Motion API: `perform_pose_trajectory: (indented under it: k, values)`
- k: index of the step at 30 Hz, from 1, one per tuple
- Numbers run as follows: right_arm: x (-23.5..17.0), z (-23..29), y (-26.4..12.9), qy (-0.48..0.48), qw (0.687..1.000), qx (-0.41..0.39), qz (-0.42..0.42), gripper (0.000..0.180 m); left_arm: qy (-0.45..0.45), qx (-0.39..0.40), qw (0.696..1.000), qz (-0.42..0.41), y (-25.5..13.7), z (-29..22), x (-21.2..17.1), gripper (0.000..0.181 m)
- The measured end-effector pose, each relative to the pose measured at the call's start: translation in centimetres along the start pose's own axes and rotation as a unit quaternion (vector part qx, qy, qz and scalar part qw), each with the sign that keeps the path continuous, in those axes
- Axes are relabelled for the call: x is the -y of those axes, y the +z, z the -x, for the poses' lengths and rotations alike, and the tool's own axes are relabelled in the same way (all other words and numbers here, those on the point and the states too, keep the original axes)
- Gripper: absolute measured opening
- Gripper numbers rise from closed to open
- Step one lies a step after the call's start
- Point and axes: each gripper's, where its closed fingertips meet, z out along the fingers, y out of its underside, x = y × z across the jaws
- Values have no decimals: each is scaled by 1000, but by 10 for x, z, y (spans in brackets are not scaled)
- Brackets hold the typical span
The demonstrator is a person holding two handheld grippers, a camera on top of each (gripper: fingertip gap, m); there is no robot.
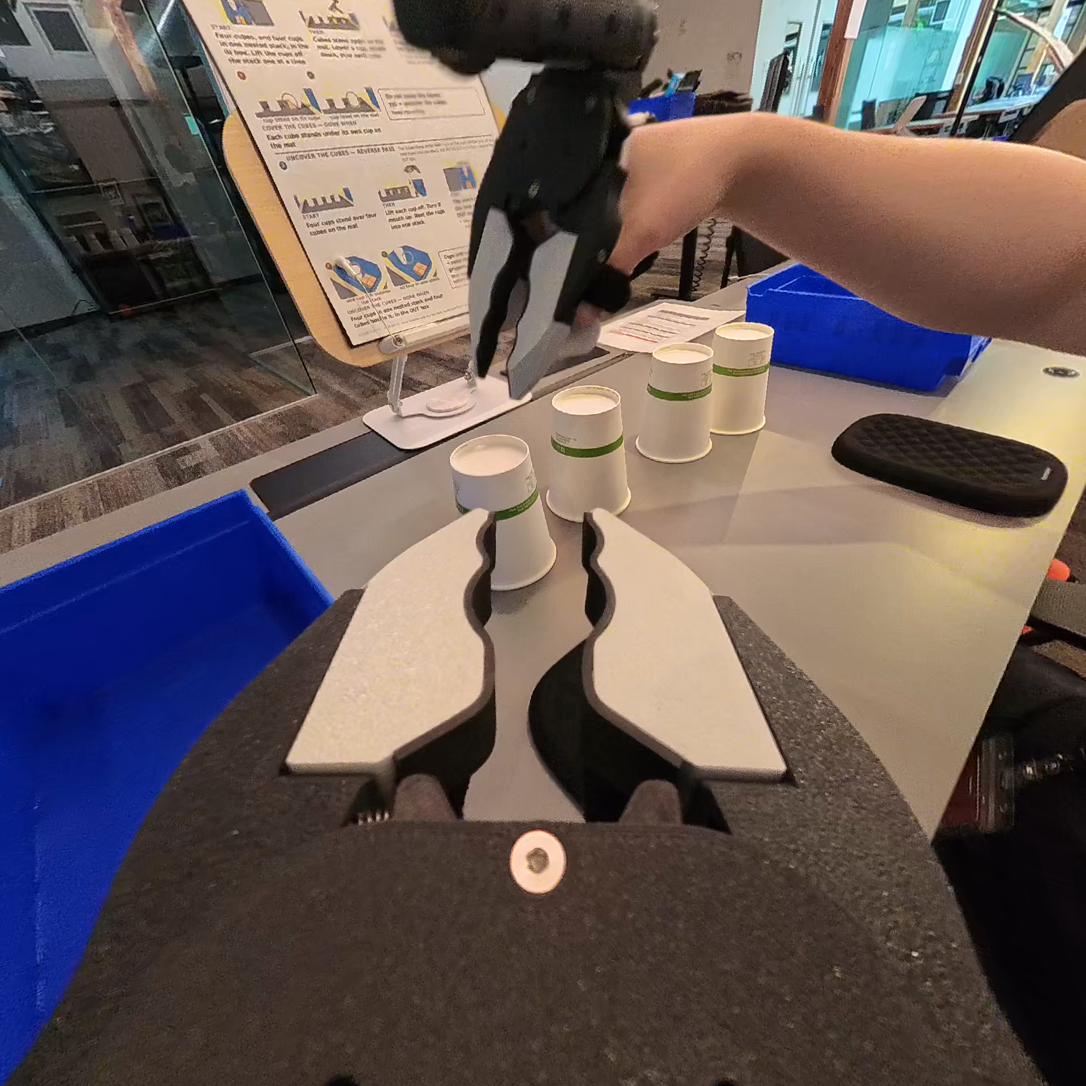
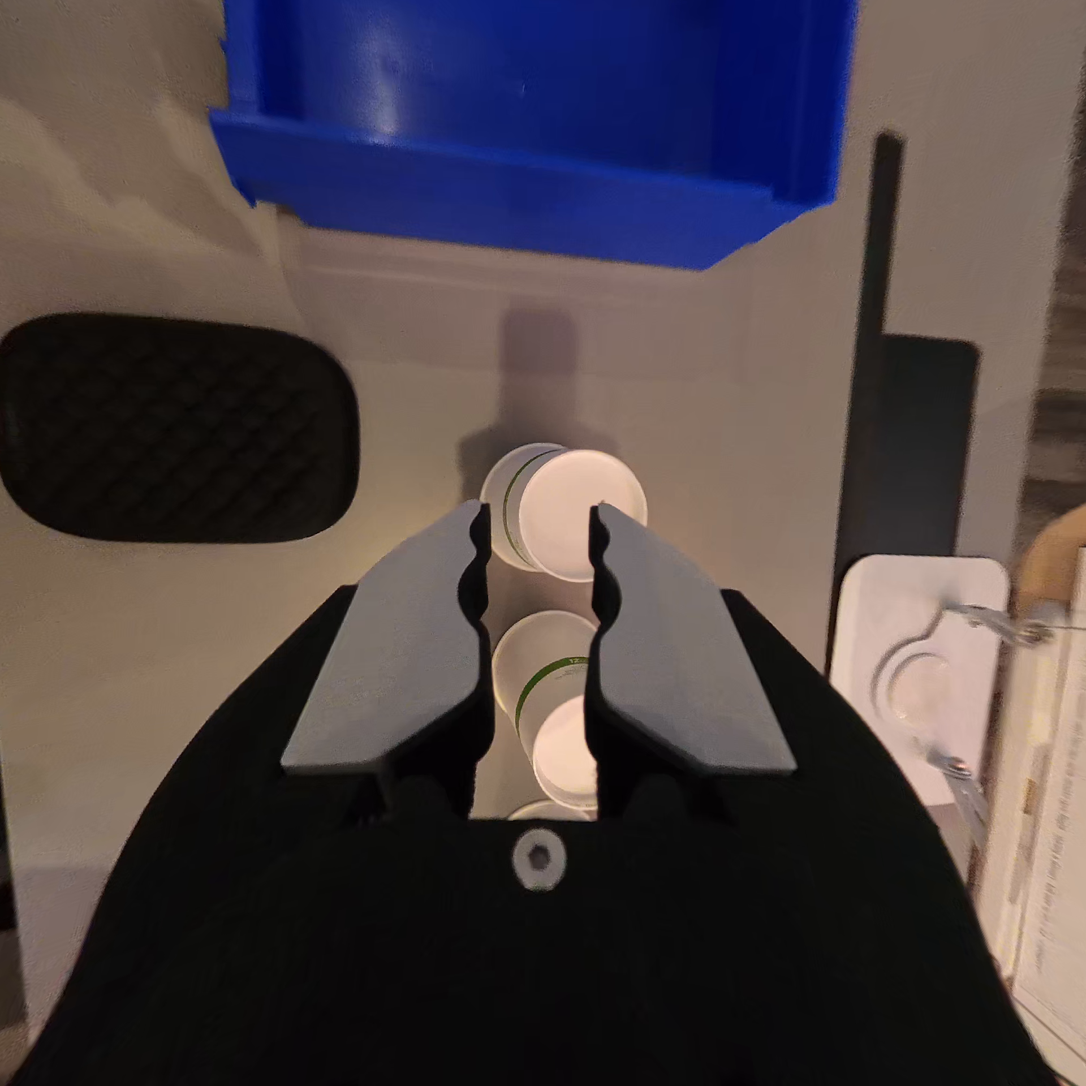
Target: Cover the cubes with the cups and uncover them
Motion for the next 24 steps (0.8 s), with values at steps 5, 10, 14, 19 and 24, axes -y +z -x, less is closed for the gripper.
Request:
perform_pose_trajectory:
  k: [5,10,14,19,24]
  values:
    - [9,8,-55,0,993,-40,-111,35,-26,11,1000,-6,20,2,8,27]
    - [-19,19,-109,19,971,-69,-227,35,-44,4,999,-9,46,-3,18,27]
    - [-70,15,-147,54,949,-96,-297,35,-36,10,999,1,72,-5,30,26]
    - [-136,-15,-204,123,908,-143,-375,34,-3,10,1000,-3,105,-6,66,24]
    - [-195,-37,-250,173,855,-191,-450,33,29,5,999,-40,134,-8,117,20]
